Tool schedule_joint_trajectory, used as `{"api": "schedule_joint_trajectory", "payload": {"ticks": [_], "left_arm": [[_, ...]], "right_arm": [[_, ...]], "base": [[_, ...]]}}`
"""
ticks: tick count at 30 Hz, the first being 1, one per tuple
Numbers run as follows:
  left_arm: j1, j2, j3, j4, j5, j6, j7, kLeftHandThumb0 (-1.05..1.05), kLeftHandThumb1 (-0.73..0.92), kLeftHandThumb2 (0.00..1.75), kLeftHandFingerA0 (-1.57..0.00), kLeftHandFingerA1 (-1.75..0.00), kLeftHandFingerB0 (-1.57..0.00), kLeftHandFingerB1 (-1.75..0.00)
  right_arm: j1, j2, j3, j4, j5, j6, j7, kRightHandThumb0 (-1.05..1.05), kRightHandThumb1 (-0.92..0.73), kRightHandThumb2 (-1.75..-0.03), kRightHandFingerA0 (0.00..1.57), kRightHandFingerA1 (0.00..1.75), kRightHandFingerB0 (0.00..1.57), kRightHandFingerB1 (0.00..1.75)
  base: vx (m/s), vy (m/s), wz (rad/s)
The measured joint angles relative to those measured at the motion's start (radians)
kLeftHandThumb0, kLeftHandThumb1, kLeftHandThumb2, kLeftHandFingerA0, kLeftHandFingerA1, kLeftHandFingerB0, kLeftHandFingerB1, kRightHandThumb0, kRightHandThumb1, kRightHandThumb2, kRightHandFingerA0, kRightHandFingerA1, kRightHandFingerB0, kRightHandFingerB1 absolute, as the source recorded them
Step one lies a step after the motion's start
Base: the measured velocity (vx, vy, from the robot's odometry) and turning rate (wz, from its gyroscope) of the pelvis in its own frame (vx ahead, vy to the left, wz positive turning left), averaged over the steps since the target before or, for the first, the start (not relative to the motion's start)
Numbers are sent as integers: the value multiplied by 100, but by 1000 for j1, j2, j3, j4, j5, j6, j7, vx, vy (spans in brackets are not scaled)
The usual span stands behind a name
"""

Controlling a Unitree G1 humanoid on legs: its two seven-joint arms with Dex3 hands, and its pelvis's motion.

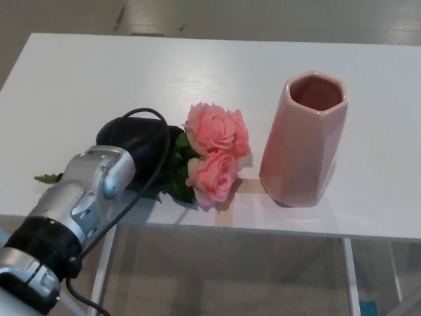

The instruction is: Use the left hand to pick up the rose and then lift and insert it into the pink vase.

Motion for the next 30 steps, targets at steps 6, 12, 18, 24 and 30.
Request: {"api": "schedule_joint_trajectory", "payload": {"ticks": [6,12,18,24,30], "left_arm": [[-11,-20,149,11,-73,-26,8,-24,78,64,-75,-126,-88,-57],[-83,-28,293,-24,-161,-23,-35,-23,82,64,-85,-90,-76,-95],[-195,-31,346,-77,-220,-9,-95,-22,81,65,-86,-117,-86,-73],[-252,-28,370,-131,-256,0,-139,-18,82,66,-76,-140,-73,-106],[-295,-74,455,-166,-332,36,-177,-20,85,65,-89,-137,-72,-109]], "right_arm": [[-4,0,-1,0,1,0,8,-29,-64,-58,69,50,56,43],[-11,0,0,0,1,0,14,-29,-65,-58,68,49,56,43],[-19,0,-11,0,4,0,18,-30,-65,-58,69,49,56,43],[-19,0,-12,0,4,0,19,-30,-65,-58,69,49,56,43],[-16,0,-13,0,4,0,19,-31,-66,-58,70,50,57,44]], "base": [[0,0,0],[0,0,0],[0,0,0],[0,0,0],[0,0,0]]}}
